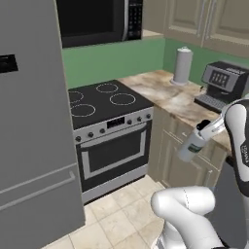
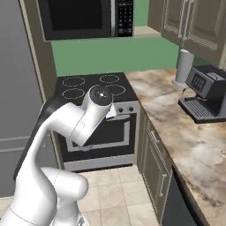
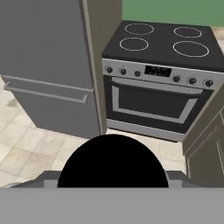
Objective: Move the drinks to the dining counter.
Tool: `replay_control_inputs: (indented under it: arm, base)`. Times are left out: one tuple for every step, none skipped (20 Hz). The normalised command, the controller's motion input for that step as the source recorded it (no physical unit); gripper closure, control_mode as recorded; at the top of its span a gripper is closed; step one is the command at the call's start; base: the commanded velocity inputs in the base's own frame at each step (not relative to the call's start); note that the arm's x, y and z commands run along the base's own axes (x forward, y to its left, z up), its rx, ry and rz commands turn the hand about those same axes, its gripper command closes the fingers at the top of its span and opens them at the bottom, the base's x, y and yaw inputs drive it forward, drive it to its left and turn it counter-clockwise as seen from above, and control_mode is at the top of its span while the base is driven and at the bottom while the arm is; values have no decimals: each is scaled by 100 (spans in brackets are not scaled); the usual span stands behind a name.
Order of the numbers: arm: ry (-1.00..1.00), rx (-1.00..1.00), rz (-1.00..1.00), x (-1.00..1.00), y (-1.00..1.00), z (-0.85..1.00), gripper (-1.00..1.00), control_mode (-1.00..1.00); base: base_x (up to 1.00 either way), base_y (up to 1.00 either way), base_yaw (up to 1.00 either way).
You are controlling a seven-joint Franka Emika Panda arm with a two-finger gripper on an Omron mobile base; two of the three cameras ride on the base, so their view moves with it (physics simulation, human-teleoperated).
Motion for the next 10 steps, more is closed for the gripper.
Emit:
replay_control_inputs:
  arm:
    - [0,0,0,0,0,0,100,100]
    - [0,0,0,0,0,0,100,100]
    - [0,0,0,0,0,0,100,100]
    - [0,0,0,0,0,0,100,100]
    - [0,0,0,0,0,0,100,100]
    - [0,0,0,0,0,0,100,100]
    - [0,0,0,0,0,0,100,100]
    - [0,0,0,0,0,0,100,100]
    - [0,0,0,0,0,0,100,100]
    - [0,0,0,0,0,0,100,100]
  base:
    - [-30,6,37]
    - [-31,6,37]
    - [-32,6,37]
    - [-33,6,37]
    - [-33,6,37]
    - [-32,7,37]
    - [-31,6,37]
    - [-31,7,37]
    - [-31,8,37]
    - [-31,7,37]
